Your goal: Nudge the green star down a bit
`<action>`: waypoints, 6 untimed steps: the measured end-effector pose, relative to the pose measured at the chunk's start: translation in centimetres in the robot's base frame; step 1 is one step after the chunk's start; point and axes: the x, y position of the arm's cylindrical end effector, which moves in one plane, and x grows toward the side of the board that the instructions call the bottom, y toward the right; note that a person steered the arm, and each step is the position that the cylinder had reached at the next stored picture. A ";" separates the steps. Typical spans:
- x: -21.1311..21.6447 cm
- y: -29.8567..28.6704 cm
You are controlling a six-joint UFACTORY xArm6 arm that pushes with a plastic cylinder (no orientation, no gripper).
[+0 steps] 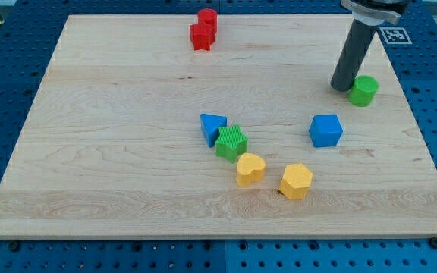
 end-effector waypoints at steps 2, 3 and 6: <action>2.7 -14.5; 7.9 -17.8; 9.4 -7.1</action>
